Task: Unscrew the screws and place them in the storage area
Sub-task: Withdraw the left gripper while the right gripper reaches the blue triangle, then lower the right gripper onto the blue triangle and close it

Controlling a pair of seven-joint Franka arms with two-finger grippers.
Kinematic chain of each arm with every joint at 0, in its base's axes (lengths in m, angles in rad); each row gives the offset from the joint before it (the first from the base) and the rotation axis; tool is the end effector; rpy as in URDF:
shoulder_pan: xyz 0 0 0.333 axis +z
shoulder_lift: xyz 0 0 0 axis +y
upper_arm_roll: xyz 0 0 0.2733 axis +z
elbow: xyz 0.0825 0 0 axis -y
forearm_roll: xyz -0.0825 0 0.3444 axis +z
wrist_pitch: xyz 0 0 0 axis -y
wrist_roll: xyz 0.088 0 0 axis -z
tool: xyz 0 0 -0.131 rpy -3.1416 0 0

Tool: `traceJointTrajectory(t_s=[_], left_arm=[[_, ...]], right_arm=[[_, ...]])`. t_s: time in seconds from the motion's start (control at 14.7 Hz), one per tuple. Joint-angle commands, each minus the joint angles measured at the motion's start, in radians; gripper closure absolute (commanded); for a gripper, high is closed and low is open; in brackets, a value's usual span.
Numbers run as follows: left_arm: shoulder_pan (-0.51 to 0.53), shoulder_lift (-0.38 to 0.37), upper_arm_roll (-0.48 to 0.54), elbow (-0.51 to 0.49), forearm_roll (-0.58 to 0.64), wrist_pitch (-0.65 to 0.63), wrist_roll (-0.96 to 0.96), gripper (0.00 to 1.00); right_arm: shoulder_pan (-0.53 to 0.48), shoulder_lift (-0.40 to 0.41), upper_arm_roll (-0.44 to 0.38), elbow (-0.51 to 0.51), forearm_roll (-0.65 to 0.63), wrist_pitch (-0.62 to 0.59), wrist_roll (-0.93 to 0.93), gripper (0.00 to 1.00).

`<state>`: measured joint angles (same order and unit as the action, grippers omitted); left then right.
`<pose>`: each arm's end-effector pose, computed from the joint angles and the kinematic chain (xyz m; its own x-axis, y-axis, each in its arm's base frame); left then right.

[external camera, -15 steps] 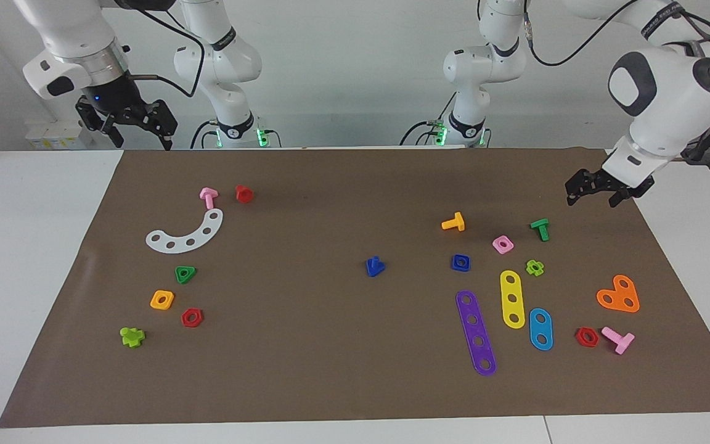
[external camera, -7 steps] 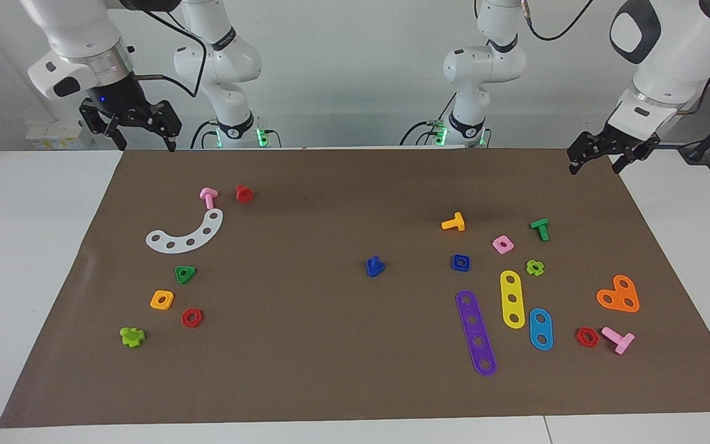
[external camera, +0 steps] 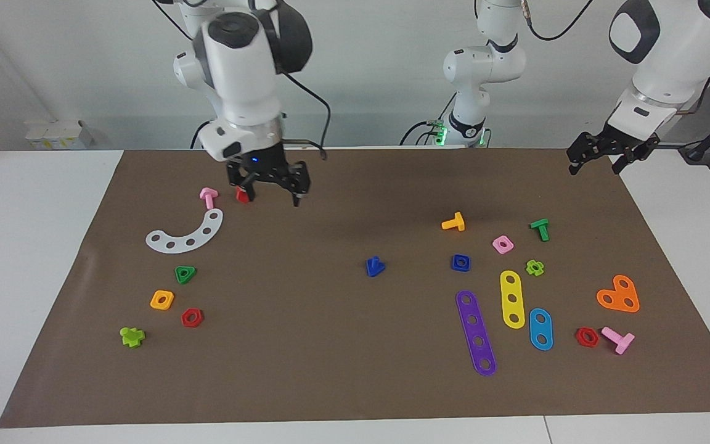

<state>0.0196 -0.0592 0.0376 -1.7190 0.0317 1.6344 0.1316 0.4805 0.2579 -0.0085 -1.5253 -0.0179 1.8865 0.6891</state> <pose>0.5001 0.0330 0.5291 0.9967 -0.0764 -0.0291 -0.0772 -0.9967 -0.0257 0.5391 0.2737 0.4631 0.9730 -0.2118 0.0921 -0.2079 -0.9769 -0.0503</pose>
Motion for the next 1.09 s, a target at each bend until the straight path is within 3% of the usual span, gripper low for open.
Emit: traceJointTrajectory(t_s=[0.0,0.27,0.48,0.61,0.82,1.02], left_arm=[[-0.01,-0.021,0.005,-0.019,0.02,0.002,-0.015,0.0],[0.005,-0.021,0.016,-0.019,0.02,0.01,-0.015,0.0],[0.002,-0.021,0.015,-0.019,0.02,0.012,-0.015,0.0],[0.002,-0.021,0.015,-0.019,0.02,0.012,-0.015,0.0],[0.003,-0.021,0.016,-0.019,0.02,0.012,-0.015,0.0],[0.003,-0.021,0.015,-0.019,0.02,0.012,-0.015,0.0]], right_arm=[[0.087,0.165,-0.007,0.093,-0.002,0.125,0.111,0.0],[0.165,0.289,-0.007,0.071,-0.01,0.276,0.132,0.0],[0.158,0.294,-0.007,-0.044,-0.008,0.4,0.099,0.04],[0.165,0.273,-0.007,-0.12,-0.008,0.44,0.092,0.13],[0.19,0.288,-0.007,-0.141,-0.01,0.448,0.081,0.44],[0.185,0.288,-0.007,-0.136,-0.011,0.453,0.061,0.48]])
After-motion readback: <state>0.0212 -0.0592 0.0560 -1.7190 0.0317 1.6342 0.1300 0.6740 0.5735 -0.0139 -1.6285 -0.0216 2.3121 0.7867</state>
